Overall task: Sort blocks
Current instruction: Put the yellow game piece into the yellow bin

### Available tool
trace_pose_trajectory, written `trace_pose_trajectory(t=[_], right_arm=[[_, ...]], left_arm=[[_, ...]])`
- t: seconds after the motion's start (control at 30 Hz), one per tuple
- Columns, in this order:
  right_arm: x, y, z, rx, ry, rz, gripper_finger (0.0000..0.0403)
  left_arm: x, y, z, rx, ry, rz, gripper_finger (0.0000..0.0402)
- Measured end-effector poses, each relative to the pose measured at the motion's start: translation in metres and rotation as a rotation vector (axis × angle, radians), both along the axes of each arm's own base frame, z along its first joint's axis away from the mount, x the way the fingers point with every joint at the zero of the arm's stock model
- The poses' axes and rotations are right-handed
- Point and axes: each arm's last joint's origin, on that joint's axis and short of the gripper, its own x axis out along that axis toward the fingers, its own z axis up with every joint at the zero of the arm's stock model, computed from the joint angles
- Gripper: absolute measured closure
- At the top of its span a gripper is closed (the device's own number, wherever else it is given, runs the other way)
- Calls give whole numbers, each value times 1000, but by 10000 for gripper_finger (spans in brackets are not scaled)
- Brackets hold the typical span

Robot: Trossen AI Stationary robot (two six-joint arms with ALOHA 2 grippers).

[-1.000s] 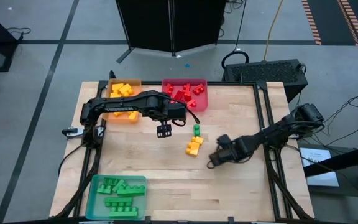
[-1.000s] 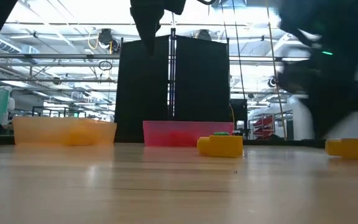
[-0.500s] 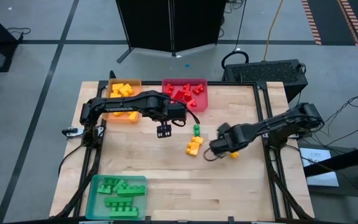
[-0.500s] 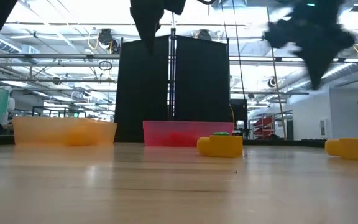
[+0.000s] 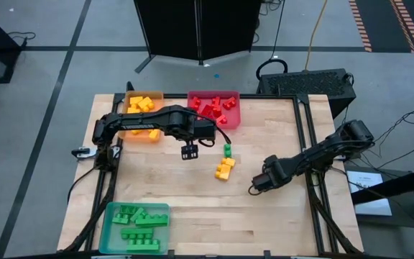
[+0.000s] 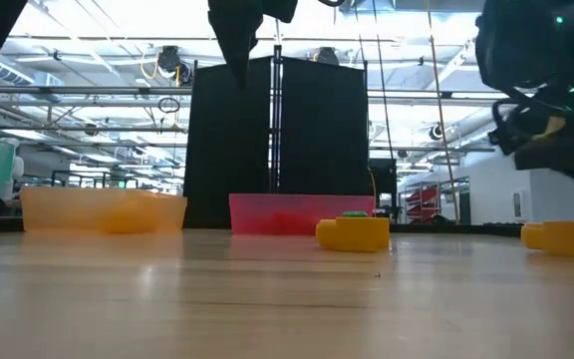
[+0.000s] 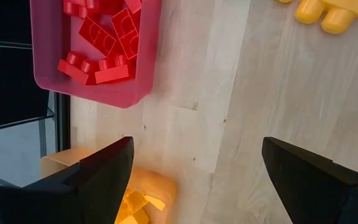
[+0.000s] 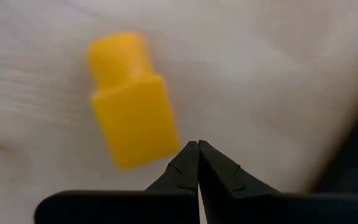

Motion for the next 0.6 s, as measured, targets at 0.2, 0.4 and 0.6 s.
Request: trace_pose_trajectory(t=[0.2,0.4,0.6], right_arm=[[18,-6,-10,-8,-218,-27,403],[70,-31,-1,-62,-678,70,403],[109,-57,33,-170,-1034,244,403]], left_arm=[[0,0,0,0,0,1,48],[0,0,0,-1,-3,9,48],[-1,-2,1,-6,-18,43,48]])
